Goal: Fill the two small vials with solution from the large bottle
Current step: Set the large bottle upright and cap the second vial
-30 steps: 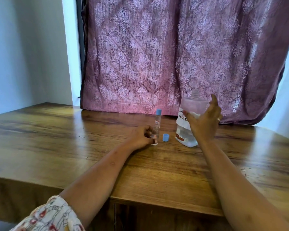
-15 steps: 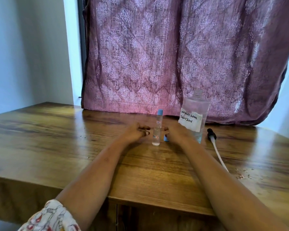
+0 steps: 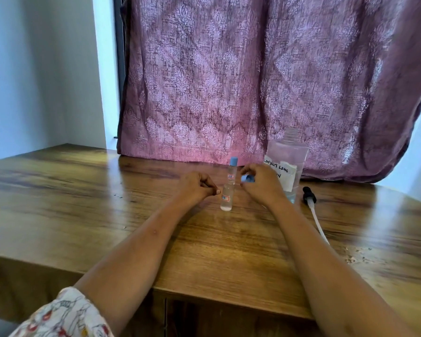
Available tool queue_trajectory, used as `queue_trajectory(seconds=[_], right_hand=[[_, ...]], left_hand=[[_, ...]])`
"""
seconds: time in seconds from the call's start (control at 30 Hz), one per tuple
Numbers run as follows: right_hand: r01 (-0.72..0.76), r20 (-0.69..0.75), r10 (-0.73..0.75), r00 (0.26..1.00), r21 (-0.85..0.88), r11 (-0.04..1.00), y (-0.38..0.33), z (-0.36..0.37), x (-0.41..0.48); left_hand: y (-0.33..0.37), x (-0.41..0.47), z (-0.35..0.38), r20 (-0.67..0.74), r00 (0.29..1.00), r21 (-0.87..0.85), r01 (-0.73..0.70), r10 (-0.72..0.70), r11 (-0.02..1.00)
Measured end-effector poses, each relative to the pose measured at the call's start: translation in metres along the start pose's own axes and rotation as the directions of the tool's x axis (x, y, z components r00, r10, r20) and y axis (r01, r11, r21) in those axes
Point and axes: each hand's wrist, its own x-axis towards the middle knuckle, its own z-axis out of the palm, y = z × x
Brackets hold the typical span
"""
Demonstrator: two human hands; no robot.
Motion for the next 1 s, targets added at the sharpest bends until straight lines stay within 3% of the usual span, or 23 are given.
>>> queue_trajectory(seconds=[0.13,0.33,0.77,1.0], right_hand=[[-0.033,-0.056,0.060,0.997,0.399,0.916,-0.007,-0.007,-0.004],[0.020,-0.118,0.052,0.992,0.541,0.841,-0.014,0.001,-0.010],[0.058,0.045,-0.077,0.996,0.330,0.942,-0.017,0.006,-0.013],[0.044,0.193,-0.116,0.974,0.342,0.939,-0.018,0.004,-0.009]], left_hand=[[0.004,-0.002,-0.001,-0.012,1.000,-0.013,0.010,-0.010,1.000],[0.011,-0.009,0.000,0.119,0.993,-0.206,0.013,0.012,0.979],[-0.002,-0.005,0.018,0.142,0.990,-0.093,-0.009,0.022,0.996],[0.005,-0.007,0.021,0.151,0.986,-0.057,-0.057,0.065,0.997]])
